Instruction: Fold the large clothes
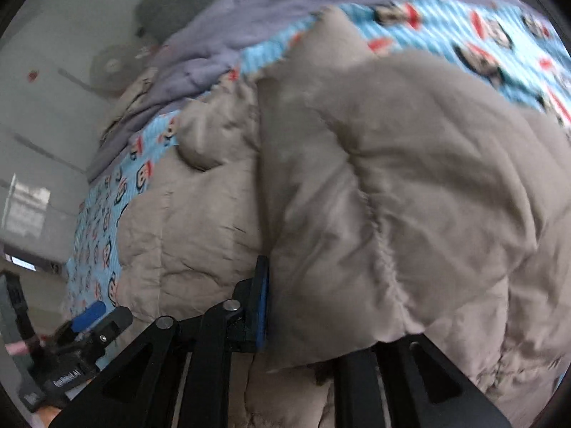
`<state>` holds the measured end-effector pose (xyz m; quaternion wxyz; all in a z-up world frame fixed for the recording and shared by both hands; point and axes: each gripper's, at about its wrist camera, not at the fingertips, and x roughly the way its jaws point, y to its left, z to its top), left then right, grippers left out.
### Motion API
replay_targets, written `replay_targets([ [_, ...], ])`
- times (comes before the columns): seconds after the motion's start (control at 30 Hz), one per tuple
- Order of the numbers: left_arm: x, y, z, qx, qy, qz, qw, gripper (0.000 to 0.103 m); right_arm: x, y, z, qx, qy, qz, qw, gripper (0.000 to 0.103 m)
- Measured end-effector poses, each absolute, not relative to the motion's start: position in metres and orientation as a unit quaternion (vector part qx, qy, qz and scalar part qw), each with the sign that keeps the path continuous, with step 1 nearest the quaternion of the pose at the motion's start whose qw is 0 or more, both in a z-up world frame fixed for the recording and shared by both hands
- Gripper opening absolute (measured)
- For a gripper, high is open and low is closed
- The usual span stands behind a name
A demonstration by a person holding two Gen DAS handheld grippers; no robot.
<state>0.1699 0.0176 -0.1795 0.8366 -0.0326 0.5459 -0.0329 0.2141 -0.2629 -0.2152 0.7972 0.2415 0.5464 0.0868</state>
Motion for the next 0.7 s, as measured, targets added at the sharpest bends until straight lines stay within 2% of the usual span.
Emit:
replay_targets([
  [0.03,0.171,0.017,-0.179,-0.035,0.545,-0.038,0.837,0.103,0.211,-0.267,-0.214,0.258,0.545,0.088,0.793,0.036],
  [0.07,0.172,0.017,-0.178,-0.038,0.542,-0.043,0.838,0.103,0.207,-0.275,-0.211,0.277,0.539,0.089,0.79,0.055],
  [0.1,0.172,0.017,-0.177,-0.042,0.541,-0.046,0.839,0.103,0.199,-0.284,-0.206,0.295,0.526,0.085,0.793,0.063],
  [0.23,0.18,0.021,-0.18,-0.069,0.539,-0.073,0.836,0.103,0.175,-0.327,-0.193,0.368,0.472,0.026,0.801,0.063],
  [0.27,0.182,0.023,-0.181,-0.083,0.537,-0.082,0.835,0.102,0.171,-0.337,-0.193,0.389,0.464,0.01,0.796,0.061],
  [0.3,0.183,0.026,-0.181,-0.094,0.537,-0.089,0.834,0.101,0.171,-0.347,-0.194,0.405,0.457,-0.006,0.792,0.039],
  [0.33,0.184,0.03,-0.182,-0.113,0.537,-0.099,0.831,0.093,0.173,-0.352,-0.194,0.41,0.453,-0.014,0.791,0.024],
  [0.37,0.185,0.033,-0.183,-0.127,0.539,-0.106,0.826,0.093,0.177,-0.354,-0.189,0.408,0.448,-0.012,0.795,0.012],
  [0.5,0.188,0.056,-0.185,-0.197,0.532,-0.131,0.813,0.093,0.195,-0.317,-0.158,0.332,0.437,0.045,0.834,0.012],
  [0.63,0.193,0.073,-0.181,-0.255,0.523,-0.168,0.796,0.093,0.207,-0.25,-0.146,0.237,0.46,0.128,0.846,0.012],
  [0.7,0.196,0.076,-0.181,-0.273,0.521,-0.19,0.786,0.093,0.209,-0.221,-0.15,0.201,0.483,0.149,0.839,0.017],
])
